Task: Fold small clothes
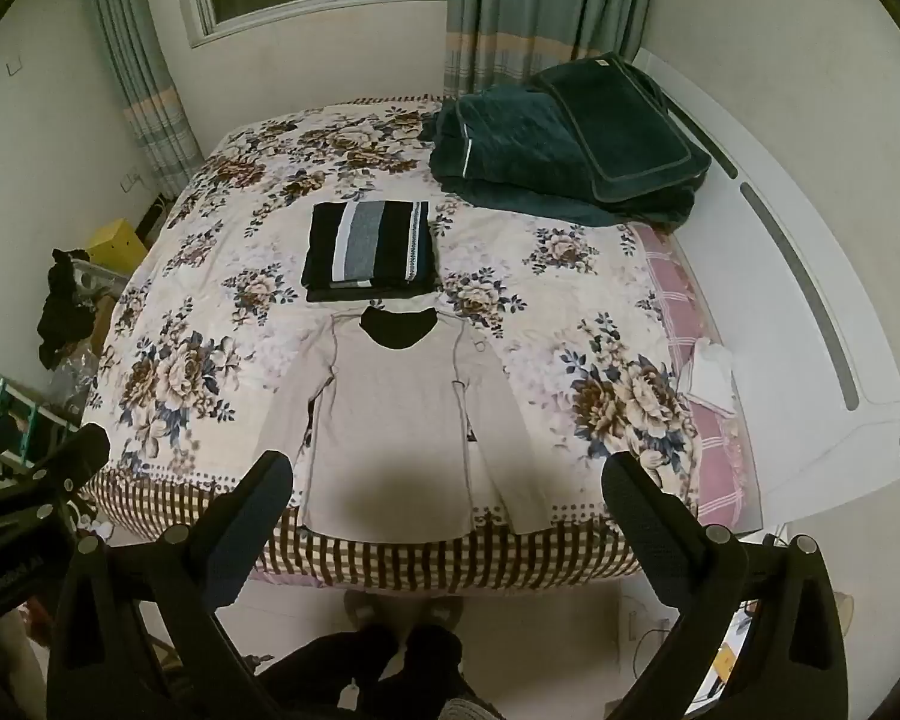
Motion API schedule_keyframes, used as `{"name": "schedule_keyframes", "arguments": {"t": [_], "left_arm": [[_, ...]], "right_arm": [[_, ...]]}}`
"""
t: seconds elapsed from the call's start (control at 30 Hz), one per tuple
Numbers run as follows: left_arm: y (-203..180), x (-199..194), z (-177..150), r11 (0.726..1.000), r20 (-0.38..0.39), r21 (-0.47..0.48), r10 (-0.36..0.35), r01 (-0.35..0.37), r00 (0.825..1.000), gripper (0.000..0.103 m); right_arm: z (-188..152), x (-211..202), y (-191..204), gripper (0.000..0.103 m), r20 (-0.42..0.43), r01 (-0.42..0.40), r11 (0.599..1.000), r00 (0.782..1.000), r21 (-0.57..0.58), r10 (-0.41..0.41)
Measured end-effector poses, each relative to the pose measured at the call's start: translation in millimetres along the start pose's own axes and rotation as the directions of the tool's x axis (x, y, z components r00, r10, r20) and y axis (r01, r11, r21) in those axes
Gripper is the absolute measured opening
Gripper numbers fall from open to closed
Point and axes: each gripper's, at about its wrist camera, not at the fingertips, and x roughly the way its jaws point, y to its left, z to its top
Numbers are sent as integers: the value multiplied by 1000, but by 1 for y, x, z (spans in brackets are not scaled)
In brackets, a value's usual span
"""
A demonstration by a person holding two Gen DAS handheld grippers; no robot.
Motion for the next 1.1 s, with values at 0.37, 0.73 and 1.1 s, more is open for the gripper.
{"name": "schedule_keyframes", "arguments": {"t": [0.37, 0.73, 1.1], "left_arm": [[-1, 1, 0, 1000, -1, -4, -10, 10, 1000, 103], [-4, -1, 4, 1000, 3, -5, -12, 12, 1000, 103], [-13, -3, 3, 1000, 8, -2, -19, 19, 1000, 103]], "right_arm": [[1, 0, -1, 103, -4, -4, 1000, 1000, 3, 4], [0, -1, -1, 103, -3, -2, 1000, 1000, 1, 2], [2, -3, -3, 103, -2, 0, 1000, 1000, 0, 0]]}}
